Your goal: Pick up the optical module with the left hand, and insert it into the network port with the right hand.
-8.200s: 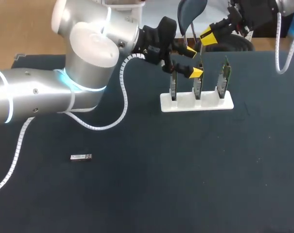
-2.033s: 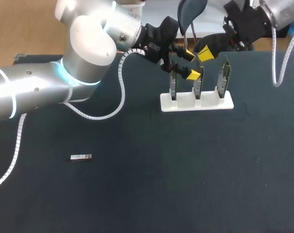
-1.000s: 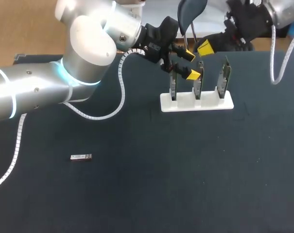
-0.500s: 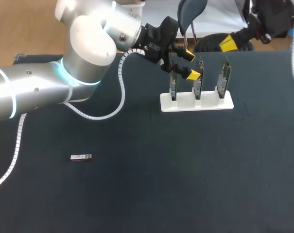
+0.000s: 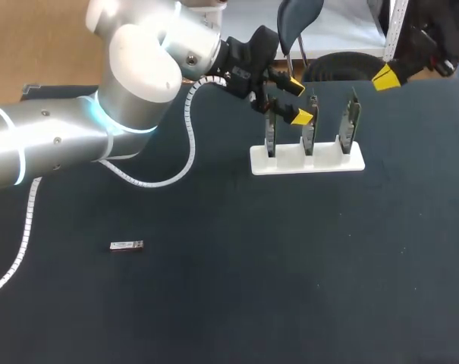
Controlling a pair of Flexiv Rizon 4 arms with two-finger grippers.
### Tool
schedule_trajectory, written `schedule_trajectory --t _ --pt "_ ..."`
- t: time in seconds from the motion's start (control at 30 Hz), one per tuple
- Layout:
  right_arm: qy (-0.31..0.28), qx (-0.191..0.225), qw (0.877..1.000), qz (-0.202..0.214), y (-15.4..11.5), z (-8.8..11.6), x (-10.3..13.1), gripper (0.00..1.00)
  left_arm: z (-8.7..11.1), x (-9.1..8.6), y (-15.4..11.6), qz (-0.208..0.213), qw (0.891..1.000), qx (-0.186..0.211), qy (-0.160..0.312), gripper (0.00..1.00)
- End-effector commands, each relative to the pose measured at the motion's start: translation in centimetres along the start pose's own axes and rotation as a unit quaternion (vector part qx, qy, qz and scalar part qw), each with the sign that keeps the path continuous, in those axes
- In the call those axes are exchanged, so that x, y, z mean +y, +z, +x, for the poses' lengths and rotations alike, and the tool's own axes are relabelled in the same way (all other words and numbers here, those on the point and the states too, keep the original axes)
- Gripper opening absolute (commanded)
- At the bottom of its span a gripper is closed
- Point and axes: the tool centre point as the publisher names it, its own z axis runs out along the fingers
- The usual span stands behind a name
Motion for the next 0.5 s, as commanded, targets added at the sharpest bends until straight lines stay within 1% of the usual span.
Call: schedule_trajectory --t 0.03,0.27,0.5 --pt "0.001 -0.002 1.0 -0.003 0.08 0.56 -0.39 0.0 -0.11 0.2 0.08 0.002 1.0 0.003 -0.001 1.0" --pt "0.005 -0.006 1.0 -0.005 0.12 1.07 -0.28 0.0 -0.11 0.2 0.08 0.002 1.0 0.003 -0.001 1.0" --pt "0.004 -0.005 1.0 -0.004 0.1 1.16 -0.18 0.0 -0.11 0.2 0.08 0.002 1.0 0.003 -0.001 1.0"
